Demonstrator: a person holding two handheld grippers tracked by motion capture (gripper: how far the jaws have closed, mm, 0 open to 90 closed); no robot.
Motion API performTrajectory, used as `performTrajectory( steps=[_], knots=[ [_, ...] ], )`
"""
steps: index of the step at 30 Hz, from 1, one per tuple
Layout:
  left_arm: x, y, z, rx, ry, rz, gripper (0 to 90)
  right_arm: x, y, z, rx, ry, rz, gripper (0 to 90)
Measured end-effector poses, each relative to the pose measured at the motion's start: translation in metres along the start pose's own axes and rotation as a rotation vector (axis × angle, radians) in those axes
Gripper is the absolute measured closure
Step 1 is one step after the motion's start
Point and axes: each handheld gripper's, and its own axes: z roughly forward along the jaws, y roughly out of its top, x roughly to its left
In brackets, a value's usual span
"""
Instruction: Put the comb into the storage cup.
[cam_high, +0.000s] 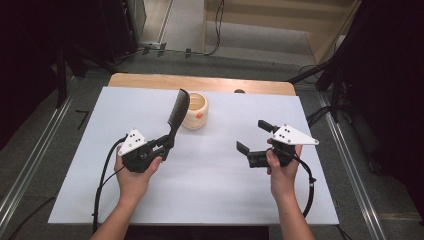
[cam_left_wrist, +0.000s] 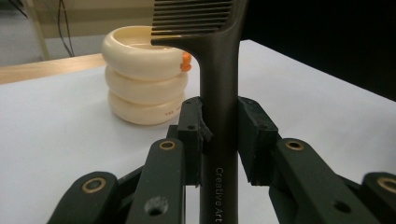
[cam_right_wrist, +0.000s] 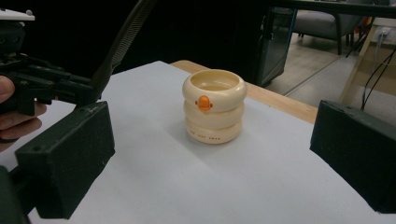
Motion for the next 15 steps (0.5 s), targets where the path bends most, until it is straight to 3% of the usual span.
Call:
performTrajectory(
  steps=[5,15],
  knots=[
    [-0.008,-0.003,0.0,-0.019,-0.007,0.001,72.8,0.009,0.001,0.007,0.006,0.004,-0.008,0.0],
    [-0.019,-0.008,-0.001,-0.045,-0.021,0.015,72.7,0.031,0.002,0.017,0.037,0.09,0.025,0.0]
  ],
)
